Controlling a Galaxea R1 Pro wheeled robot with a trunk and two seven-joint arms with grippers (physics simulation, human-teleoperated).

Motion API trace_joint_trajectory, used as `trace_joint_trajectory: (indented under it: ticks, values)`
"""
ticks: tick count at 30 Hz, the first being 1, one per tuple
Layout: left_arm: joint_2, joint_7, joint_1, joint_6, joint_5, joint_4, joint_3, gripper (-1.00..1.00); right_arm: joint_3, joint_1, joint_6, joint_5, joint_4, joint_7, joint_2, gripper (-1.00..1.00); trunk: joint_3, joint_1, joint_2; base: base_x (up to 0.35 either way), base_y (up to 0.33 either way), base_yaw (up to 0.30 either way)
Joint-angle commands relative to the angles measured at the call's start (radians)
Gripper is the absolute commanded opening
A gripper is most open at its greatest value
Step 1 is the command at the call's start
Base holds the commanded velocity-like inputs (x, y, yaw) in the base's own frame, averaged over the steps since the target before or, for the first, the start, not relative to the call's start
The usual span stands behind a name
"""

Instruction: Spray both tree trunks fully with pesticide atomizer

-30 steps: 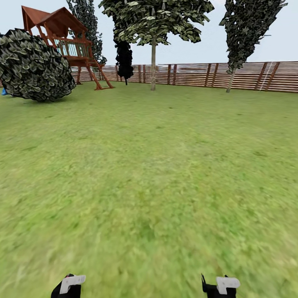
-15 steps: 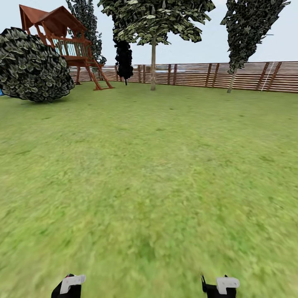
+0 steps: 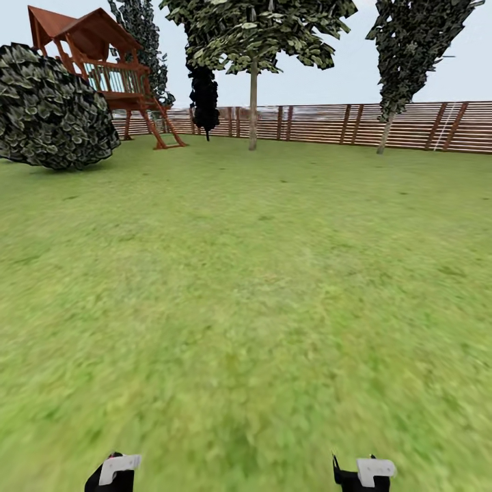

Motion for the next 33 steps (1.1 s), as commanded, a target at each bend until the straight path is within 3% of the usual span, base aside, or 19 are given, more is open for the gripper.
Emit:
trace_joint_trajectory:
  ticks: [1, 33]
  values:
    - [0.000, 0.000, 0.000, 0.000, 0.000, 0.000, 0.000, -1.00, 0.000, 0.000, 0.000, 0.000, 0.000, 0.000, 0.000, 1.00, 0.000, 0.000, 0.000, 0.335, 0.000, 0.000]
    - [0.001, 0.000, 0.000, 0.000, 0.000, -0.001, 0.000, -1.00, 0.000, 0.000, 0.000, 0.001, 0.000, 0.000, -0.003, 1.00, 0.000, 0.000, 0.000, 0.335, 0.000, 0.000]
